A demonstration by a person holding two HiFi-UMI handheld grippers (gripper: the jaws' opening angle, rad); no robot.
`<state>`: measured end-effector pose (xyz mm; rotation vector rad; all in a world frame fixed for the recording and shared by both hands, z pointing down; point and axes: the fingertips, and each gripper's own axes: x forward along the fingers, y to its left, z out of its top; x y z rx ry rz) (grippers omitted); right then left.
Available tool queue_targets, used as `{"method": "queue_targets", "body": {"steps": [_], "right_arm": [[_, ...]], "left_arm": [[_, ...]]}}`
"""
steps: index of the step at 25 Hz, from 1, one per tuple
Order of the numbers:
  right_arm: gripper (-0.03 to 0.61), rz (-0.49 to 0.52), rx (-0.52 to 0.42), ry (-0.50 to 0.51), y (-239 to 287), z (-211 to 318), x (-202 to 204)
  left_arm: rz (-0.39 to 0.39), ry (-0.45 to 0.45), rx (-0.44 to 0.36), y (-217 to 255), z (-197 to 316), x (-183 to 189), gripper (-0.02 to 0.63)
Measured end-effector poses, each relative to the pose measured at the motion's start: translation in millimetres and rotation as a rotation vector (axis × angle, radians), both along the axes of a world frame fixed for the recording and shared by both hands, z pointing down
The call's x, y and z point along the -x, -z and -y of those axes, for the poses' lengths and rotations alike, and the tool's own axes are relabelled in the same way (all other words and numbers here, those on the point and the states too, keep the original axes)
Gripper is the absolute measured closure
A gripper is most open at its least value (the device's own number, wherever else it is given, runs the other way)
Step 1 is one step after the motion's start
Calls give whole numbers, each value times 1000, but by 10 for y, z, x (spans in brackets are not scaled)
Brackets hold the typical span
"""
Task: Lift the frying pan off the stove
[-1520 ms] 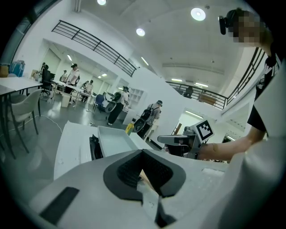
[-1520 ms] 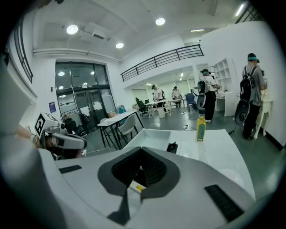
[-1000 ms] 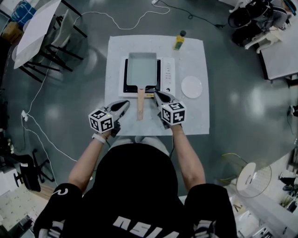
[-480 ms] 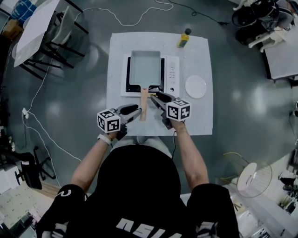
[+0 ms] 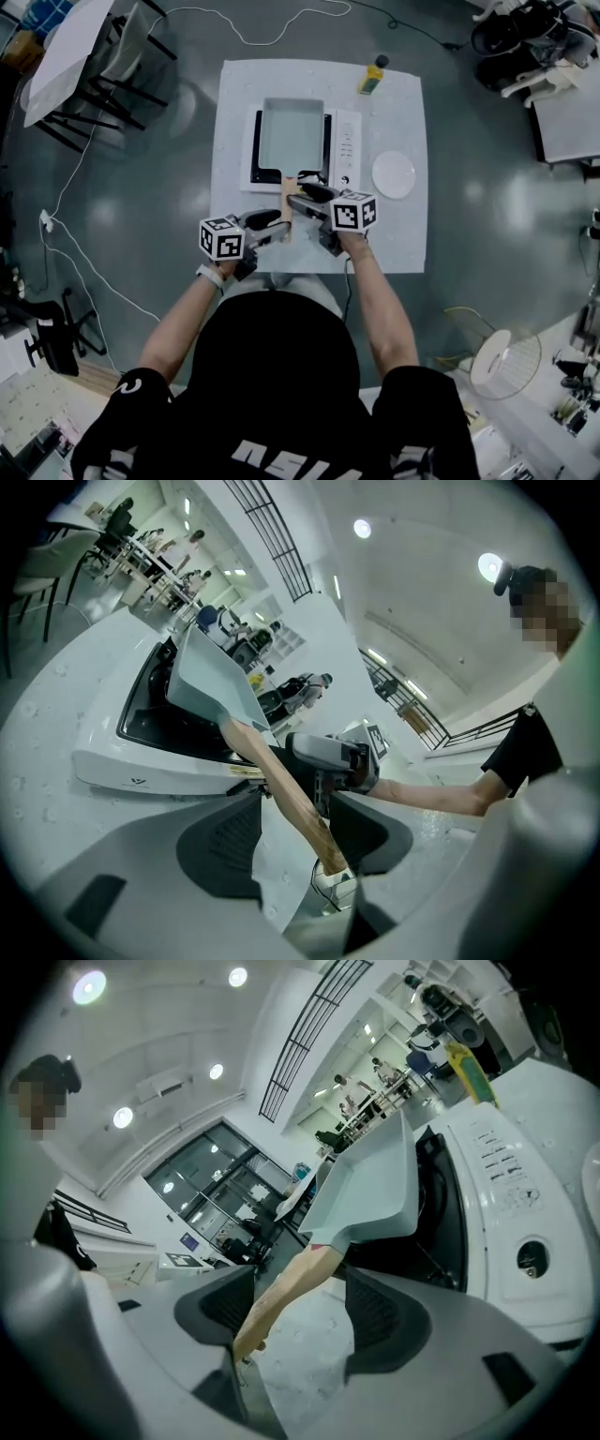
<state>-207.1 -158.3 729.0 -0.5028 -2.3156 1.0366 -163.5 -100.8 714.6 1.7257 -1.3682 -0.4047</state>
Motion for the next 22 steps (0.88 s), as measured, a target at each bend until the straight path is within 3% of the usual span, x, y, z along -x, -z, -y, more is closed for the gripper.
{"method": "queue_targets", "body": {"steps": [9, 22], "right_arm": [[291, -16, 117, 93, -118, -214, 157], [291, -22, 196, 172, -135, -417, 299]], "left_arm": [[-76, -35, -18, -75, 76, -96, 405], [-179, -59, -69, -42, 168, -170, 407]]}}
